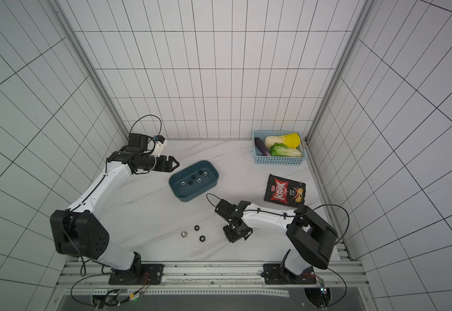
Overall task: Put the nuts on the desktop into the storage box
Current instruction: Pick up the nut from the center of the board.
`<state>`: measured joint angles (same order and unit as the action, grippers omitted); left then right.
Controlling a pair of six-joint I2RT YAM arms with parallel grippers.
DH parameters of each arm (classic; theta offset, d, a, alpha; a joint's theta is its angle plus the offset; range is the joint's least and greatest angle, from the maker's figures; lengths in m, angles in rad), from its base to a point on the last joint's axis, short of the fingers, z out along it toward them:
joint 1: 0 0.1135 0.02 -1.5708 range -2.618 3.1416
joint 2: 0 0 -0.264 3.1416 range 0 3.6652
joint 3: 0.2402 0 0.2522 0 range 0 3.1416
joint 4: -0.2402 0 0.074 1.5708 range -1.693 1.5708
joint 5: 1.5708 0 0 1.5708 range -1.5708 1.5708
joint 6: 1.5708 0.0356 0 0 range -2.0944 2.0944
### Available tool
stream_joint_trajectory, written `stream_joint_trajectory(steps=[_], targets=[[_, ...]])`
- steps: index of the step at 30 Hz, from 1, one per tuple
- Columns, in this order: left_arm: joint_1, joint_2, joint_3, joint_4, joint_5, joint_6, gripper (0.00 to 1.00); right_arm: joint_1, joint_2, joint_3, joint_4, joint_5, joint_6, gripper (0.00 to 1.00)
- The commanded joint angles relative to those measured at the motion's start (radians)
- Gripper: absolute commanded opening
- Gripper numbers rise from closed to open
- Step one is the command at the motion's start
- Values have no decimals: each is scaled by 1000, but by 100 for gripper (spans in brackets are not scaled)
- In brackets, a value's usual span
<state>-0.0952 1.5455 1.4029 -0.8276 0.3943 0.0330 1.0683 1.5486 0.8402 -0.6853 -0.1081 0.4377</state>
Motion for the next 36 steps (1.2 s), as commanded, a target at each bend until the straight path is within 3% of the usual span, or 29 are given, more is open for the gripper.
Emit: stream_joint_trajectory(steps=[1,6,10,15,19,24,29,36], targets=[[7,-25,-13,16,22,-5,93,8,3,31,-30,8,-3,11],[7,-30,-6,6,50,2,93,8,-25,61,-42,39,-28,8],[9,-36,3,-10,123,3,94,7,-98,126,-42,143,-85,8],[7,-32,22,-63,402,34,94,6,-229,172,64,280,-213,7],[-16,2,73,-145,617,36,94,6,-351,144,271,323,-360,8],[-138,33,100,-223,740,47,93,8,-472,14,585,265,-591,8],[-287,62,94,-246,822,60,93,8,-557,-130,847,126,-816,5],[-381,101,80,-252,958,72,92,9,-595,-190,962,77,-907,3]])
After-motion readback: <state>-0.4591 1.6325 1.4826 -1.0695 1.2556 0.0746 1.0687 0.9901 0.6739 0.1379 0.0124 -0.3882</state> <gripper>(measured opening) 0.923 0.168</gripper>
